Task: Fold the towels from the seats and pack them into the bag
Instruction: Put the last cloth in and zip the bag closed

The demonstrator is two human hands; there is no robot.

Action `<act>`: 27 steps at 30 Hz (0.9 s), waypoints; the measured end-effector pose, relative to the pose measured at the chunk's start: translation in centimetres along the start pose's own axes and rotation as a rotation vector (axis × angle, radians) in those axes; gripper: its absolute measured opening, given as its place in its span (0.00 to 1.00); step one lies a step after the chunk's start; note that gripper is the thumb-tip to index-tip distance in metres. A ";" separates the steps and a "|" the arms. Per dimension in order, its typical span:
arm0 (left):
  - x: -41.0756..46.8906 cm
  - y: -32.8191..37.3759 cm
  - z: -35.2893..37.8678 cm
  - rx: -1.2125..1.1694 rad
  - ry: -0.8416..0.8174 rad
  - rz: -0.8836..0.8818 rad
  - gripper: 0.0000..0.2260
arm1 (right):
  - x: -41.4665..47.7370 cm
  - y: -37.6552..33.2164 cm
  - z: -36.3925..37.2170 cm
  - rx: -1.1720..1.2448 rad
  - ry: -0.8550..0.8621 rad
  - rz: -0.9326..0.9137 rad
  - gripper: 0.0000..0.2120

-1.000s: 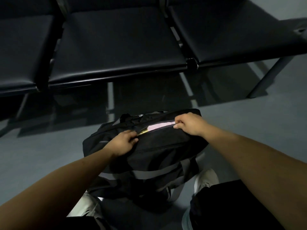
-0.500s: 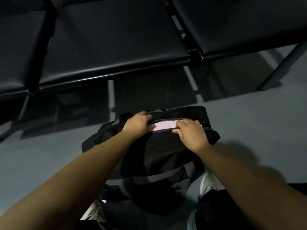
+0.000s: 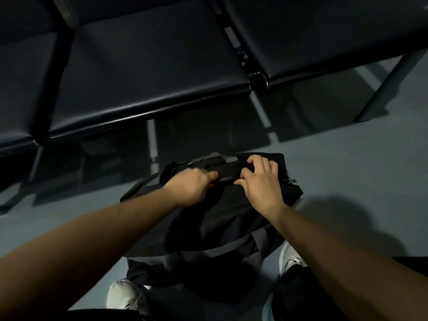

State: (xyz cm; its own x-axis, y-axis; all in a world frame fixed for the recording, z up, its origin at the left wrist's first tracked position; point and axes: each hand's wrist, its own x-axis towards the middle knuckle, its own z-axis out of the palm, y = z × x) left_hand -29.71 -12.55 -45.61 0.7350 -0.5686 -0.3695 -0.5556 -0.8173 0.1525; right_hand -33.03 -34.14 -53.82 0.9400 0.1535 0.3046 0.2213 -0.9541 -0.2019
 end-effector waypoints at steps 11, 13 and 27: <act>-3.8 -3.2 5.2 0.127 0.000 -0.274 0.21 | 0.3 0.1 0.1 -0.025 -0.098 -0.058 0.15; -5.5 -5.5 4.8 0.158 -0.037 -0.329 0.20 | 0.5 -0.1 0.0 0.009 -0.116 -0.053 0.16; -7.7 -5.3 -0.7 -0.031 -0.093 -0.080 0.25 | 2.0 -1.7 -2.6 0.236 -0.092 -0.023 0.11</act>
State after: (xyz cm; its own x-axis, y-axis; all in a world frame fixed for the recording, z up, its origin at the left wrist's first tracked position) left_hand -32.10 -3.88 -42.95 0.7368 -0.4911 -0.4647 -0.4832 -0.8632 0.1462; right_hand -32.25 -32.89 -50.43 0.9512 0.2077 0.2282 0.2875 -0.8651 -0.4110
